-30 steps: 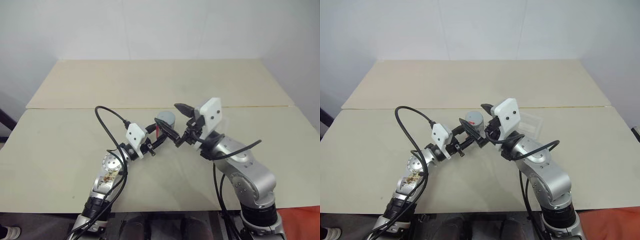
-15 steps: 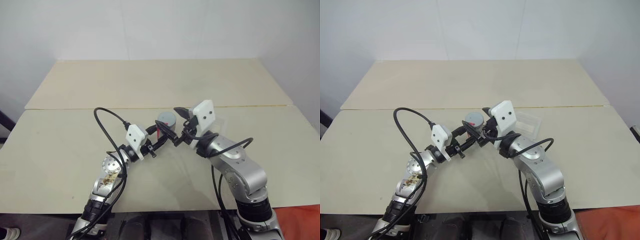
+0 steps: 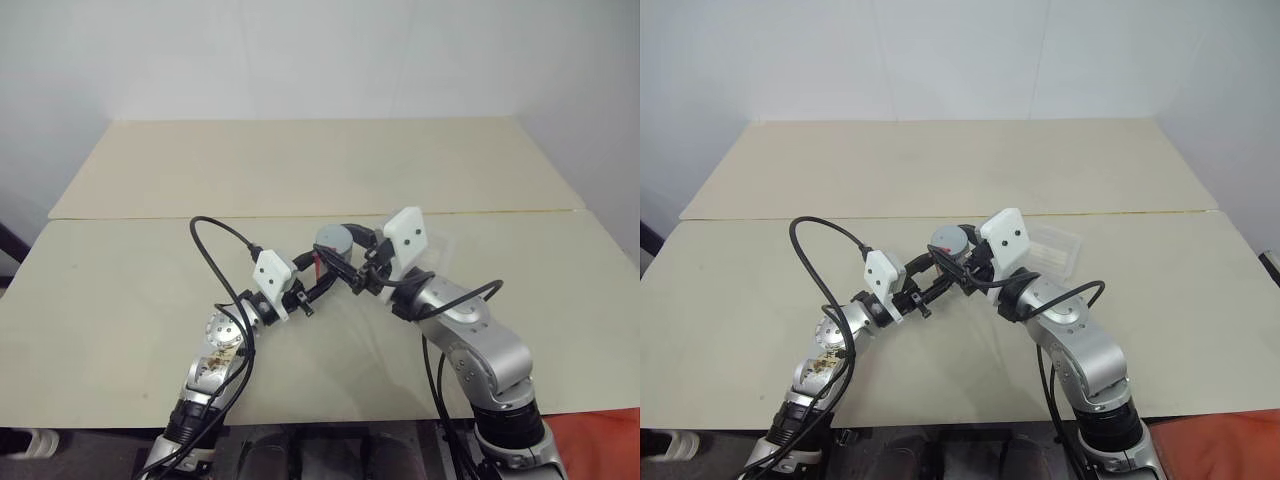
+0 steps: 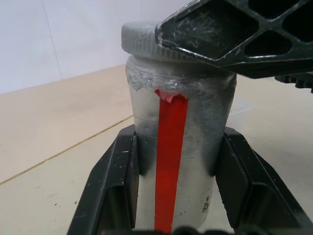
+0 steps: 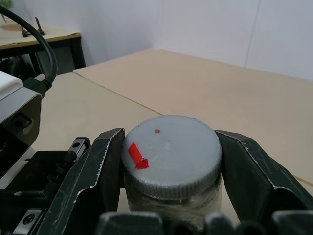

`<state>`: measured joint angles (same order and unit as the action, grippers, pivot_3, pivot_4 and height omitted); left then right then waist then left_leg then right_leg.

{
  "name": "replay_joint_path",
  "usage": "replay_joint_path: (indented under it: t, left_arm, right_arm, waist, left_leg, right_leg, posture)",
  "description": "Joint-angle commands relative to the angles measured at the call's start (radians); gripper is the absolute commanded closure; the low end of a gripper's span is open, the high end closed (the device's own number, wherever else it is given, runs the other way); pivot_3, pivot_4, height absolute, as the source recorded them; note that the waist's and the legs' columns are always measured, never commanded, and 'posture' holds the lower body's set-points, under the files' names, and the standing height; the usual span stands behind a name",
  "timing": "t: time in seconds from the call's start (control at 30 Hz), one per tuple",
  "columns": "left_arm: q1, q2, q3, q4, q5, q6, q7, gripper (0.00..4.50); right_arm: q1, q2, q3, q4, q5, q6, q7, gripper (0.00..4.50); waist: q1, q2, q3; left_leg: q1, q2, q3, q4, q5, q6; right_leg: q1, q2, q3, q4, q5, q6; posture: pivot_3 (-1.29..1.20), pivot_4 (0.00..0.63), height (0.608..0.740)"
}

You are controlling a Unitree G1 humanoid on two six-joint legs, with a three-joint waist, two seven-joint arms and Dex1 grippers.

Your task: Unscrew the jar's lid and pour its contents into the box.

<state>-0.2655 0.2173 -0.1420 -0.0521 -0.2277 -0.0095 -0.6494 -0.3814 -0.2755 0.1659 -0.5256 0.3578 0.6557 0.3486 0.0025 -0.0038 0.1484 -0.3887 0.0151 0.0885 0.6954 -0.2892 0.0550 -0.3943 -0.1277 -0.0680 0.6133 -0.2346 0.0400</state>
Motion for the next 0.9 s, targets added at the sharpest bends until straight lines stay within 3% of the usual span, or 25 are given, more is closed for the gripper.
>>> replay_joint_path:
  t: [0.03, 0.2, 0.33, 0.53, 0.7, 0.9]
  left_arm:
    - [0.005, 0.024, 0.002, -0.067, -0.040, -0.002, -0.051, 2.65]
    - [0.016, 0.066, 0.011, -0.117, -0.118, 0.018, -0.138, 2.65]
    - [0.007, 0.096, 0.002, -0.158, -0.183, 0.058, -0.223, 2.65]
    - [-0.017, 0.105, -0.015, -0.174, -0.206, 0.070, -0.279, 2.65]
    - [-0.031, 0.096, -0.016, -0.170, -0.200, 0.071, -0.281, 2.65]
    - [-0.027, 0.098, -0.019, -0.175, -0.186, 0.064, -0.271, 2.65]
  right_arm:
    - [0.002, -0.048, -0.033, -0.034, 0.014, -0.022, 0.056, 1.69]
    - [-0.030, -0.160, -0.094, -0.004, 0.144, -0.029, 0.267, 1.69]
    - [-0.106, -0.263, -0.087, 0.099, 0.234, -0.060, 0.531, 1.69]
    - [-0.328, -0.320, -0.008, 0.414, 0.227, -0.124, 0.888, 1.69]
    - [-0.535, -0.299, 0.059, 0.730, 0.199, -0.225, 1.229, 1.69]
    - [-0.647, -0.312, 0.179, 0.926, 0.236, -0.386, 1.266, 1.69]
  waist:
    - [0.000, 0.000, 0.000]
    - [0.000, 0.000, 0.000]
    - [-0.002, 0.000, 0.000]
    - [-0.012, 0.000, 0.000]
    - [-0.014, 0.000, 0.000]
    - [-0.013, 0.000, 0.000]
  left_leg:
    - [0.000, 0.000, 0.000, 0.000, 0.000, 0.000]
    - [0.000, 0.001, 0.000, 0.000, 0.000, 0.001]
    - [0.001, 0.001, 0.000, 0.000, -0.001, 0.002]
    - [0.002, 0.001, 0.000, 0.000, -0.002, 0.003]
    - [0.001, 0.000, 0.001, 0.000, -0.002, 0.003]
    - [0.000, 0.001, 0.001, 0.000, -0.001, 0.002]
  right_leg:
    - [0.000, 0.000, 0.000, 0.000, 0.000, 0.000]
    - [0.000, 0.000, 0.000, -0.001, 0.000, 0.000]
    - [0.001, 0.000, 0.001, -0.001, 0.000, 0.000]
    - [0.001, 0.000, 0.002, -0.002, 0.000, 0.000]
    - [0.001, 0.000, 0.001, -0.001, 0.000, 0.000]
    - [0.000, 0.000, 0.000, -0.001, 0.000, 0.000]
  posture:
    - [0.00, 0.150, 0.740]
    - [0.00, 0.150, 0.740]
    - [0.00, 0.150, 0.740]
    - [0.00, 0.150, 0.740]
    - [0.00, 0.150, 0.740]
    - [0.00, 0.150, 0.740]
